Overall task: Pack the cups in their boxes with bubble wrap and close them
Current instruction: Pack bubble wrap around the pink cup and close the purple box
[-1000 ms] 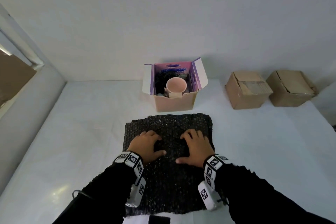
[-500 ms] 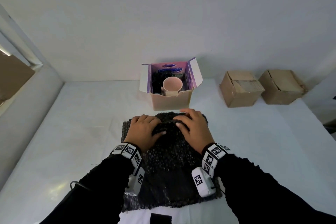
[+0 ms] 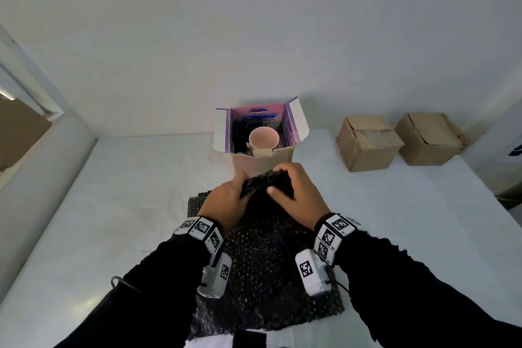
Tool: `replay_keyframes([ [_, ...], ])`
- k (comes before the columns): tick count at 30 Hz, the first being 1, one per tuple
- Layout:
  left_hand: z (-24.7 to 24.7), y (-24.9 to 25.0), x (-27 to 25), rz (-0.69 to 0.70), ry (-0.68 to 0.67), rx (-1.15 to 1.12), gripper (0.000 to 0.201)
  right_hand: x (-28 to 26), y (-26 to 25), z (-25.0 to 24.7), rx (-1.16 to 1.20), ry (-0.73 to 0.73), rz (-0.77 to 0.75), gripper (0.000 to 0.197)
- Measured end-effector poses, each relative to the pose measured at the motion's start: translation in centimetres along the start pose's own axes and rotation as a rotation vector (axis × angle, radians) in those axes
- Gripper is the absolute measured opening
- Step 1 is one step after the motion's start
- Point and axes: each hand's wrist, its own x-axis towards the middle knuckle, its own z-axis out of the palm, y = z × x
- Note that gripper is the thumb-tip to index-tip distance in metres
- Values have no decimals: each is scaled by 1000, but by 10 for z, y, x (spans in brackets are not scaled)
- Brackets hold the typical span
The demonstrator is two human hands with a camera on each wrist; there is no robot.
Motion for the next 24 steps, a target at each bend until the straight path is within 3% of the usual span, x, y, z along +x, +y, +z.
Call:
replay_keyframes([
  [2,-10,11,3,0,60,-204,28,1,-6,-3,48,-75,13,79],
  [4,-18,21,8,53,89,-352,33,7,-10,-4,62,-102,0,93],
  [8,-30,22,22,90,162,-453,26,23,-14,-6,83,-67,-26,59],
  [12,-41,28,28,96,223,-579,11,36,-21,-11,219,-18,-41,47],
  [15,-45,31,39,79,230,-666,16,44,-29,-11,362,-100,15,51],
  [17,-47,32,48,29,227,-737,21,50,-32,-11,317,-79,2,63],
  [19,-51,32,56,28,226,-765,29,59,-31,-11,225,-38,-69,61],
  [22,-57,22,70,103,217,-588,48,76,-25,-21,120,-46,-75,51],
  [24,-59,12,84,172,220,-352,47,89,-21,-29,18,-36,-52,49],
])
